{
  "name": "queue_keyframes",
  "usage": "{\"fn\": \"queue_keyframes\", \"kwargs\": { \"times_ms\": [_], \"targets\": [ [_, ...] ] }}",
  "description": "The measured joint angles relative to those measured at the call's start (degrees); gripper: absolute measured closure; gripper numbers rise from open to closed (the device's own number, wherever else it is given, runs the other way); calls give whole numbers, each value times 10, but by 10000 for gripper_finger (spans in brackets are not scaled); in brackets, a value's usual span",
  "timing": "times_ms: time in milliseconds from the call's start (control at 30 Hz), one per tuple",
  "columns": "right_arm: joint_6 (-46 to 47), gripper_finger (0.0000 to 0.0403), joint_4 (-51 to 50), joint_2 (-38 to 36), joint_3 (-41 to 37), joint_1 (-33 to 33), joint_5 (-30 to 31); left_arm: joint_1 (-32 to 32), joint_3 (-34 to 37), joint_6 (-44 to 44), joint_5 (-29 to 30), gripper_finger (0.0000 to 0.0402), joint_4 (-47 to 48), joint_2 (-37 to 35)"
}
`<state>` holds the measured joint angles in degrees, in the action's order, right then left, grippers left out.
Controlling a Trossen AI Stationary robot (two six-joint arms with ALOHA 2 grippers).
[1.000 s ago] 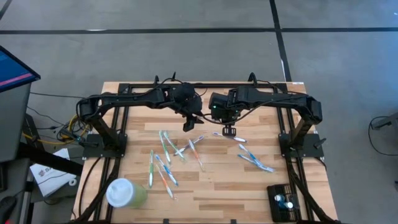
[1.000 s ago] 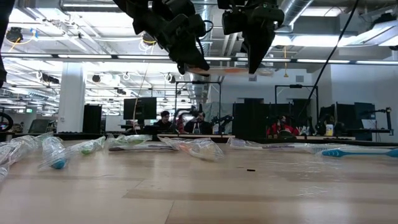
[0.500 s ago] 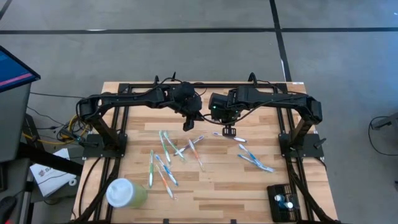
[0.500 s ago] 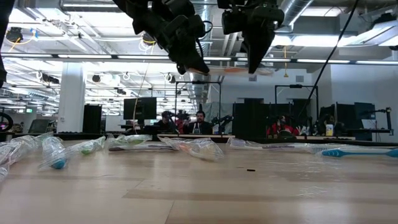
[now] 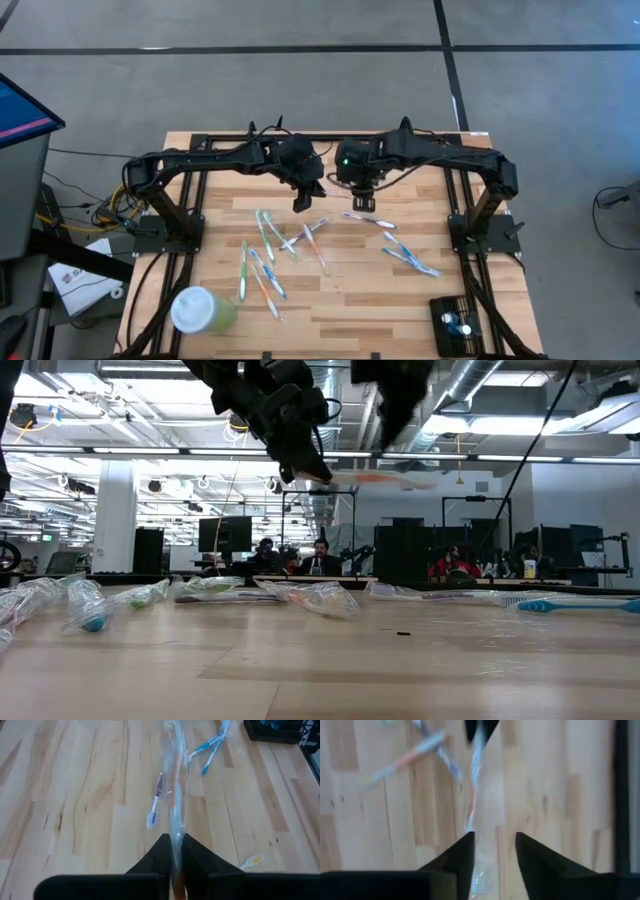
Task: Pick & Place toothbrushing station
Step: Put the top orange toothbrush into the black organizer
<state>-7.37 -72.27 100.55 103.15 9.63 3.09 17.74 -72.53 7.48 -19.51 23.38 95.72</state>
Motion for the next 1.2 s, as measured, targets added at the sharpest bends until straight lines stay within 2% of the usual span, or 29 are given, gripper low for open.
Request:
{"fn": "queue_keyframes", "kwargs": {
  "times_ms": [233,333,467,733,1000,1200],
  "targets": [
    [33,162,-2,0,169,40,0,9,0,-52,-1,387,2,0],
    [44,146,-2,-1,239,59,0,11,0,-68,-1,387,1,0],
    [48,143,-1,-2,320,79,-2,11,0,-93,-4,387,-17,0],
    [123,143,117,-89,279,110,-57,12,1,-152,-4,387,-110,-57],
    [179,143,231,-130,278,94,-59,20,2,-163,39,387,-151,-141],
    [236,143,315,-120,278,62,-46,36,6,-189,46,387,-196,-207]
  ]
}}
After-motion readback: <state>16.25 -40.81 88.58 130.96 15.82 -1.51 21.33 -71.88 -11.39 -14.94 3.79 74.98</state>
